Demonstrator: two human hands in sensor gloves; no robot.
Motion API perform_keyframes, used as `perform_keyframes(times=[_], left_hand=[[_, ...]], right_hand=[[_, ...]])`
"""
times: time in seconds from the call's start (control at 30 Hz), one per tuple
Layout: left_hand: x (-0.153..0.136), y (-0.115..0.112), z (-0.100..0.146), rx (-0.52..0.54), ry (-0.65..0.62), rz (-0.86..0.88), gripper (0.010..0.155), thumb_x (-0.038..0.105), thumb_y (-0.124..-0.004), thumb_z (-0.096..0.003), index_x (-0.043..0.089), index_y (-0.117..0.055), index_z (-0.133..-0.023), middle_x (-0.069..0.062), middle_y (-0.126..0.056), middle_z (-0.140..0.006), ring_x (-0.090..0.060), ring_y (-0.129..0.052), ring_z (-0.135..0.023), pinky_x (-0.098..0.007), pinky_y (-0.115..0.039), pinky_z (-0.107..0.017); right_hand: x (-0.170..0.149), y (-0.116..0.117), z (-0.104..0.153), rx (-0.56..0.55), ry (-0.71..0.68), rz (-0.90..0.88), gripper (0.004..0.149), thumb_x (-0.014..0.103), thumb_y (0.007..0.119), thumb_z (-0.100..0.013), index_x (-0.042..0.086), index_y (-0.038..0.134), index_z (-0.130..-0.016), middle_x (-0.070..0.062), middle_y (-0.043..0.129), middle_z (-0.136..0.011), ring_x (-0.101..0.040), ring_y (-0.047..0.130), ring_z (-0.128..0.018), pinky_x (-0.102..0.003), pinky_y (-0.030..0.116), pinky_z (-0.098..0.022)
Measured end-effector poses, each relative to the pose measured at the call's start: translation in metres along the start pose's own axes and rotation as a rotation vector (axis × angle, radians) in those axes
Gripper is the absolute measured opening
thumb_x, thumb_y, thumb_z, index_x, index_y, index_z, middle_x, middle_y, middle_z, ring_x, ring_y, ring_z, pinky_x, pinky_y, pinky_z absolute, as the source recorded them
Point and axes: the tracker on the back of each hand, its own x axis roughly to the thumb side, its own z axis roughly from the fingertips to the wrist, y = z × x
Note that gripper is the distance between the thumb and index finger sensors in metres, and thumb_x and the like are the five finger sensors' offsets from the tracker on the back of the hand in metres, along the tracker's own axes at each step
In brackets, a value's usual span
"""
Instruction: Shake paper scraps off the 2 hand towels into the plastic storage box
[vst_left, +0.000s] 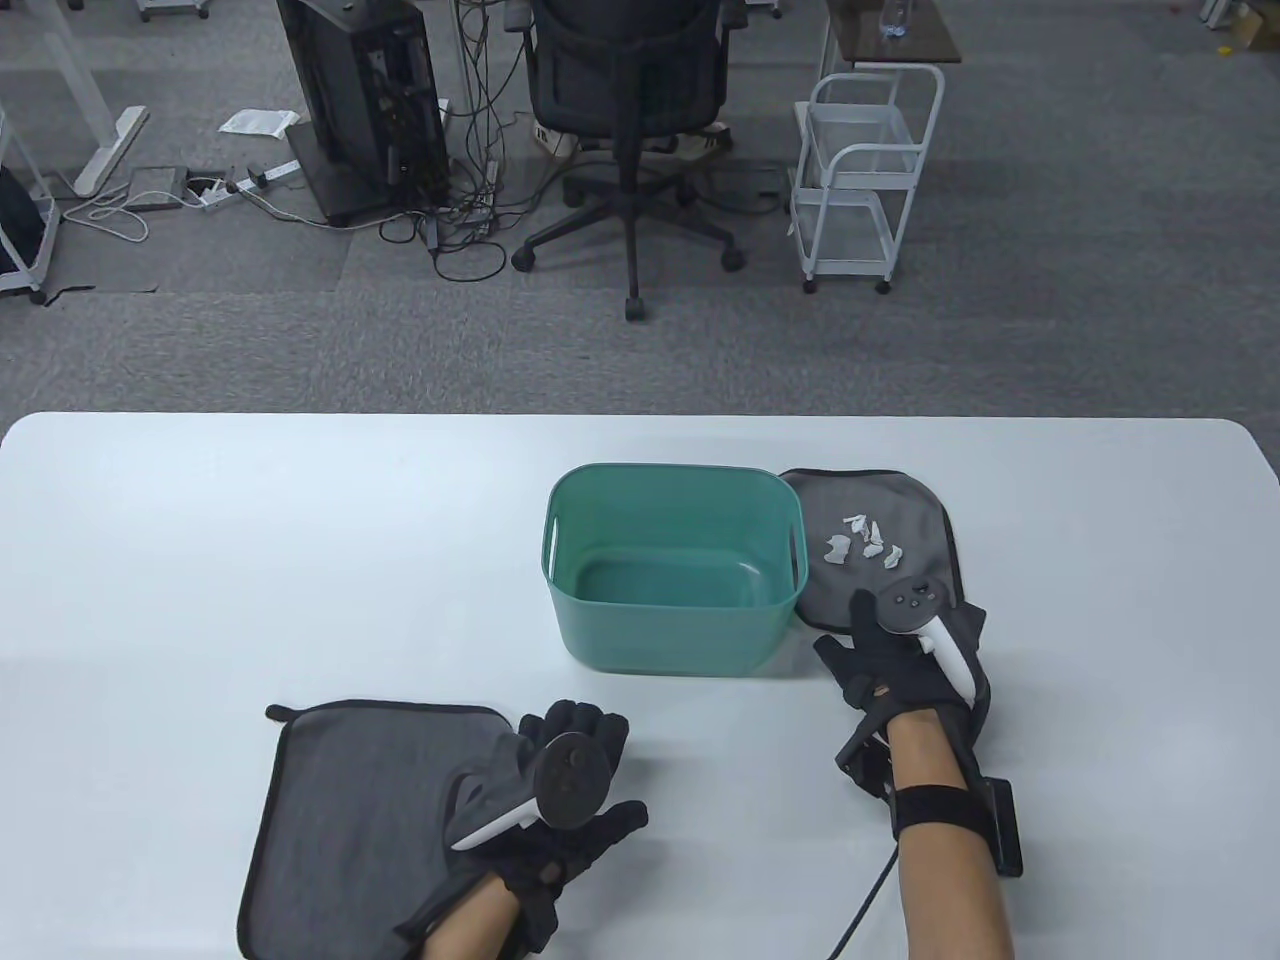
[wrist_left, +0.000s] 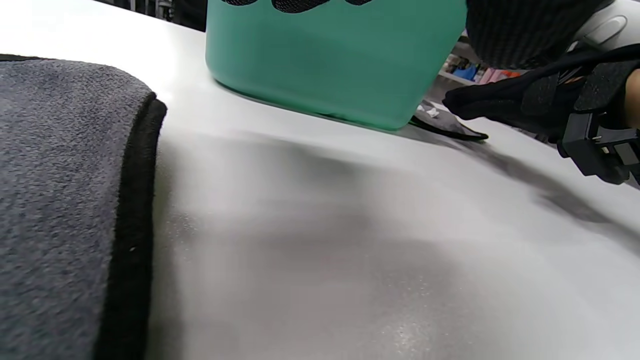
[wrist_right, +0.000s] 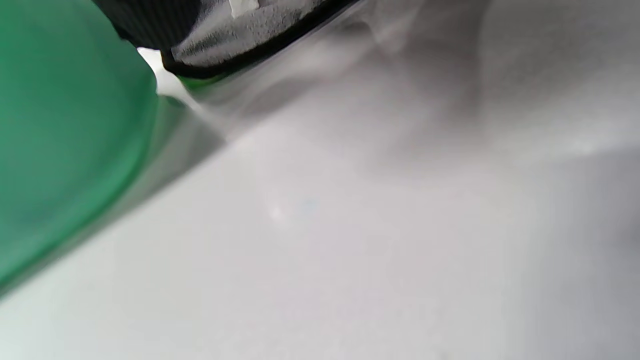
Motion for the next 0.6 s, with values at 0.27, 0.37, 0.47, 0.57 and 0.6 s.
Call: perform_keyframes(times=[0.27,0.37,0.47,0.57,0.6], left_hand=[[-0.004,0.0,0.001,0.001,0.018,0.007,0.083,0.066,-0.065,-0.048,0.025,-0.03,-0.11,-0.008,-0.033,-0.117,-0.042,-0.035,-0.115,-0.053,-0.033,-0.087],[-0.005,-0.001,0.0,-0.01,0.021,0.015,0.082,0.066,-0.065,-0.0482,0.024,-0.031,-0.111,-0.009,-0.034,-0.117,-0.043,-0.035,-0.115,-0.053,-0.033,-0.087],[-0.006,-0.002,0.0,-0.017,0.027,0.017,0.082,0.066,-0.064,-0.0484,0.024,-0.031,-0.11,-0.009,-0.034,-0.117,-0.043,-0.035,-0.115,-0.053,-0.034,-0.086],[-0.006,-0.002,0.0,-0.026,0.016,0.03,0.081,0.065,-0.064,-0.0486,0.024,-0.032,-0.11,-0.009,-0.035,-0.116,-0.043,-0.037,-0.115,-0.053,-0.035,-0.086],[-0.006,-0.002,-0.001,-0.026,0.016,0.031,0.081,0.065,-0.064,-0.0486,0.024,-0.032,-0.11,-0.009,-0.036,-0.116,-0.043,-0.037,-0.115,-0.053,-0.035,-0.086]], right_hand=[[0.009,0.013,-0.016,0.087,0.054,0.008,0.068,0.052,0.072,-0.055,0.03,0.036,-0.11,0.004,0.013,-0.124,-0.027,-0.005,-0.113,-0.06,-0.012,-0.066],[0.01,0.011,-0.015,0.09,0.064,0.041,0.068,0.051,0.072,-0.056,0.029,0.038,-0.11,0.003,0.015,-0.124,-0.03,0.004,-0.115,-0.065,-0.007,-0.067],[0.01,0.008,-0.012,0.105,0.072,0.069,0.067,0.051,0.073,-0.056,0.028,0.041,-0.11,0.002,0.019,-0.124,-0.033,0.009,-0.116,-0.067,-0.004,-0.067],[0.009,0.008,-0.008,0.106,0.071,0.122,0.067,0.051,0.073,-0.056,0.029,0.041,-0.11,0.001,0.021,-0.124,-0.035,0.014,-0.115,-0.069,-0.002,-0.067],[0.008,0.009,-0.006,0.103,0.067,0.122,0.067,0.052,0.073,-0.056,0.029,0.04,-0.11,0.001,0.02,-0.124,-0.035,0.013,-0.115,-0.069,-0.001,-0.067]])
